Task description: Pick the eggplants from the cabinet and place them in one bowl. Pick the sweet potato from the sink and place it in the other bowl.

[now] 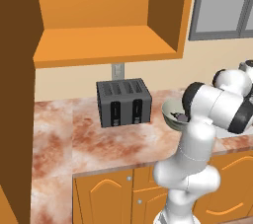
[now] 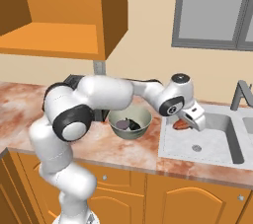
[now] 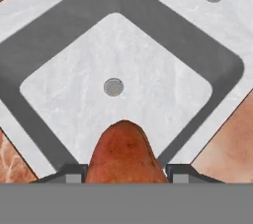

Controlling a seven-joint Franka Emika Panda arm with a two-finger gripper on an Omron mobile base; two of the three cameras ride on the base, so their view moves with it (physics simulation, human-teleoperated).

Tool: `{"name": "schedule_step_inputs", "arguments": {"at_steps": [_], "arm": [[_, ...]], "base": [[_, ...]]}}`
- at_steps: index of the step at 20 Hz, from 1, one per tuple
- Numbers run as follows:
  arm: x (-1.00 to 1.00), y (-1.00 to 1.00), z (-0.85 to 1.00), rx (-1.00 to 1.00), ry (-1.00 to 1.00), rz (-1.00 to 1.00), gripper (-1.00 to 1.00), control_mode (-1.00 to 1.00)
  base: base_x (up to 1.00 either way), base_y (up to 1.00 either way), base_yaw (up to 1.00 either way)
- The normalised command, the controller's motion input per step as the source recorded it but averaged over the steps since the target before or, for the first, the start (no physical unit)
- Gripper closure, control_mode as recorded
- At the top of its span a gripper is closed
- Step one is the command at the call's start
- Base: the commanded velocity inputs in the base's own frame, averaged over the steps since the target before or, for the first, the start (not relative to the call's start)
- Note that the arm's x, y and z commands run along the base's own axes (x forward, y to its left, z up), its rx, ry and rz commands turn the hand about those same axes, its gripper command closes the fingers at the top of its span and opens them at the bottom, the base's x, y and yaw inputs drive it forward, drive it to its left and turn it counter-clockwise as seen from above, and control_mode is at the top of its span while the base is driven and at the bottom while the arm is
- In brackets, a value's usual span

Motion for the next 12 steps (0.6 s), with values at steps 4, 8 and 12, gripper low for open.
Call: {"name": "schedule_step_inputs", "arguments": {"at_steps": [4,8,12], "arm": [[-0.7,0.58,0.54,-0.03,0.0,0.06,1.0,-1.0],[-0.7,0.68,0.4,-0.01,0.0,0.07,1.0,-1.0],[-0.66,0.78,0.26,0.0,0.03,0.08,1.0,-1.0]], "base": [[0.0,0.0,0.0],[0.0,0.0,0.0],[0.0,0.0,0.0]]}}
